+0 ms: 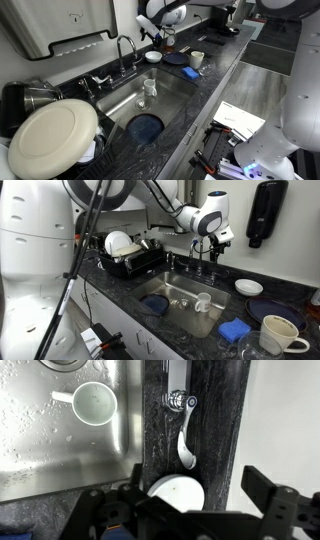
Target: Open the faucet
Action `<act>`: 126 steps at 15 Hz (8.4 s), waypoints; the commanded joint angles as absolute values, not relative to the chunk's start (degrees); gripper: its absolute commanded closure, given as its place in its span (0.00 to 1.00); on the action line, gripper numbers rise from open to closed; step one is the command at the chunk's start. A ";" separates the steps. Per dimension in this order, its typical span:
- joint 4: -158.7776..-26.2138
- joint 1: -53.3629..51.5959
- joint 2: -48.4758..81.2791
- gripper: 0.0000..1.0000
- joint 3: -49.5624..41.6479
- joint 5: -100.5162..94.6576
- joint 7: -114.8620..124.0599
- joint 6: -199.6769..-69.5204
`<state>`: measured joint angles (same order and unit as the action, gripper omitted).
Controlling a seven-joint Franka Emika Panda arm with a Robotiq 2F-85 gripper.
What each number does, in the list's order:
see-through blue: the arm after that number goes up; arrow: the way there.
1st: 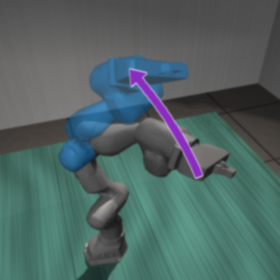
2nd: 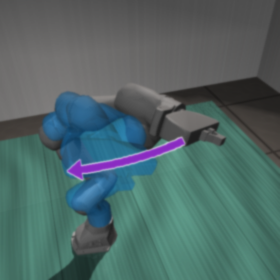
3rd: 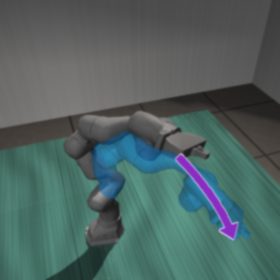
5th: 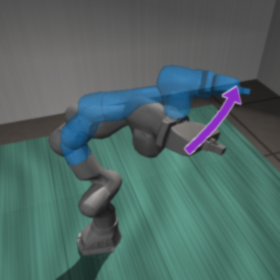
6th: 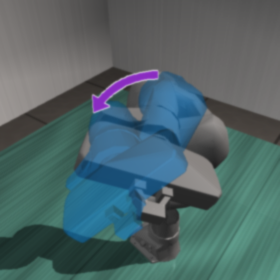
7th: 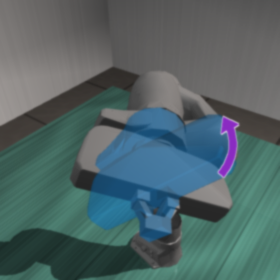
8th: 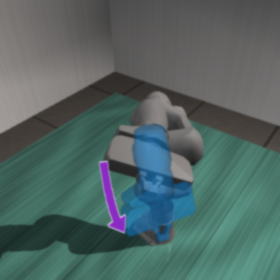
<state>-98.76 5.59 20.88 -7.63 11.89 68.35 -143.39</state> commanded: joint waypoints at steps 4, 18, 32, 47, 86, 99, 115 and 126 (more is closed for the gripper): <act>-95.96 5.40 22.77 0.00 -8.35 12.16 68.12 -141.21; -84.75 5.47 31.45 0.00 -8.99 11.24 70.03 -133.30; -63.61 7.24 47.48 0.00 -11.18 10.32 79.03 -123.20; -49.39 8.52 54.69 0.98 -11.17 11.33 78.94 -108.29; -47.16 8.20 55.42 0.98 -11.63 11.48 86.28 -107.90; -55.45 7.50 52.17 0.98 -11.22 11.60 89.79 -109.25; -78.46 6.54 38.17 0.98 -8.88 11.19 85.76 -115.88; -93.66 5.15 32.68 0.98 -9.70 11.55 89.97 -124.49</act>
<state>-88.03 5.76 36.15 -8.91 11.63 89.20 -119.67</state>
